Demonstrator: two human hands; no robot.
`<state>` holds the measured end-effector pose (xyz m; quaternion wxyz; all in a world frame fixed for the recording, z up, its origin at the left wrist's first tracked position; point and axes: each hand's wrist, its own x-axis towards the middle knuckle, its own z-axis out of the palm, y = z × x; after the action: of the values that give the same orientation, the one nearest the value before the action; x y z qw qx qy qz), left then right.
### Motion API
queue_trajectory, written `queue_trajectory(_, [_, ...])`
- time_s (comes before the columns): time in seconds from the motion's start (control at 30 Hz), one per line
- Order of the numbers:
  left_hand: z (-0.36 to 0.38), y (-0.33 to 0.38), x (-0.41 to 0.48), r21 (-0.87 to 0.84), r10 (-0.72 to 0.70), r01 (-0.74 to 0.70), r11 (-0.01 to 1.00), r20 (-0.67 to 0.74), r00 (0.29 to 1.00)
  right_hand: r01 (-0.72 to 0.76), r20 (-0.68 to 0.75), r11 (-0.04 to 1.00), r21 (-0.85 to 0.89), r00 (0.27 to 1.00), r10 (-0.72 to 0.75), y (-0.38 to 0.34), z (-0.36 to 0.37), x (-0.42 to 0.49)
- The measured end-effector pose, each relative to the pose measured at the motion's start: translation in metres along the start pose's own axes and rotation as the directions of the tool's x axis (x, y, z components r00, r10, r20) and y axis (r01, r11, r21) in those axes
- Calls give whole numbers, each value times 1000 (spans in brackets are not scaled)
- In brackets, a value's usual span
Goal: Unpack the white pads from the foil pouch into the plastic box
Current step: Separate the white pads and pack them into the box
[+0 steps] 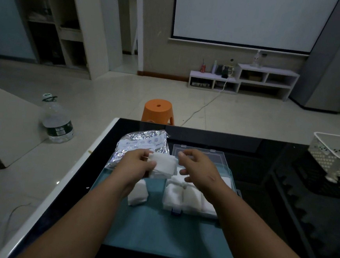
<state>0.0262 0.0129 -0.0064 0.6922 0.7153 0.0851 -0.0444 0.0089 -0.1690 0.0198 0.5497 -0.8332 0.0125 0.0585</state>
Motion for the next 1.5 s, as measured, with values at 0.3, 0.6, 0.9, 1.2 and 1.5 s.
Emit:
queue_trajectory(0.3, [18, 4, -2, -365, -46, 61, 929, 50, 998, -232, 101, 872, 431, 973, 210, -8, 1, 1])
queue_trajectory(0.6, [40, -2, -14, -668, -42, 94, 738, 92, 995, -302, 187, 638, 709, 952, 243, -16, 13, -9])
queue_trajectory(0.9, [26, 3, -7, -766, -42, 114, 633, 114, 993, 42, -89, 998, 38, 995, -39, -11, 16, -8])
queue_trajectory(1.2, [29, 4, -10, -669, -189, 347, 657, 299, 935, 273, 127, 933, -234, 960, -249, -11, 6, -9])
queue_trajectory(1.5, [37, -1, -11, -494, -267, 476, 728, 435, 860, 290, 242, 841, -456, 950, -197, -6, 12, -5])
